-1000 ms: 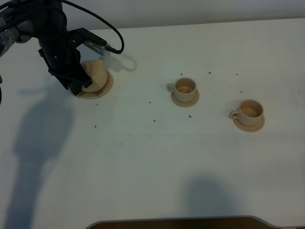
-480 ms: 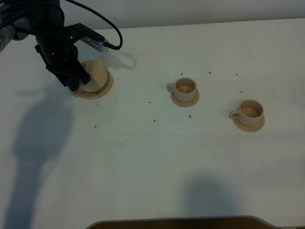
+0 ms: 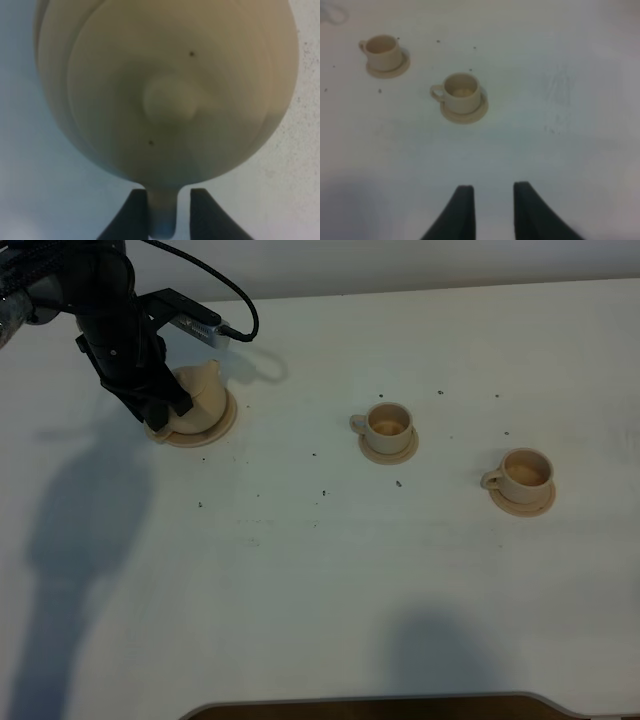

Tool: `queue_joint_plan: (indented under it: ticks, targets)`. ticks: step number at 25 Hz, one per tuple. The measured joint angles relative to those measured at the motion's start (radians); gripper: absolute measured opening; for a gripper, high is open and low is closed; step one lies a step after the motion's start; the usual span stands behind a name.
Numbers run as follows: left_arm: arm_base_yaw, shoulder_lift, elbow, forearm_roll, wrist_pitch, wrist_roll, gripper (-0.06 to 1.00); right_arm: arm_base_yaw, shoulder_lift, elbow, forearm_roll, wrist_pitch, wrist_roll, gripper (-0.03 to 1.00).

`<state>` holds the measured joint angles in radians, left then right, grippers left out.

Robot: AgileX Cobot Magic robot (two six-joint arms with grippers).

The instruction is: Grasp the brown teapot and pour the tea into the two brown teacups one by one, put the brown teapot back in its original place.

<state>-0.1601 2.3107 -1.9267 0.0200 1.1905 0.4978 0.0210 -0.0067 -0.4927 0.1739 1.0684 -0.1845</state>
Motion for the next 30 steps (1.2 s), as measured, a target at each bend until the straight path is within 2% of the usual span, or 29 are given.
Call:
queue_joint_plan:
  ticks: [6, 19, 30]
  targets:
    - [0.000, 0.000, 0.000, 0.002, 0.000, 0.003, 0.11, 0.000, 0.000, 0.000, 0.000, 0.000, 0.000, 0.22]
    - [0.001, -0.006, 0.000, -0.006, 0.000, 0.050, 0.11, 0.000, 0.000, 0.000, 0.000, 0.000, 0.000, 0.22]
    - [0.001, -0.098, 0.000, -0.053, 0.000, 0.088, 0.11, 0.000, 0.000, 0.000, 0.000, 0.000, 0.000, 0.22]
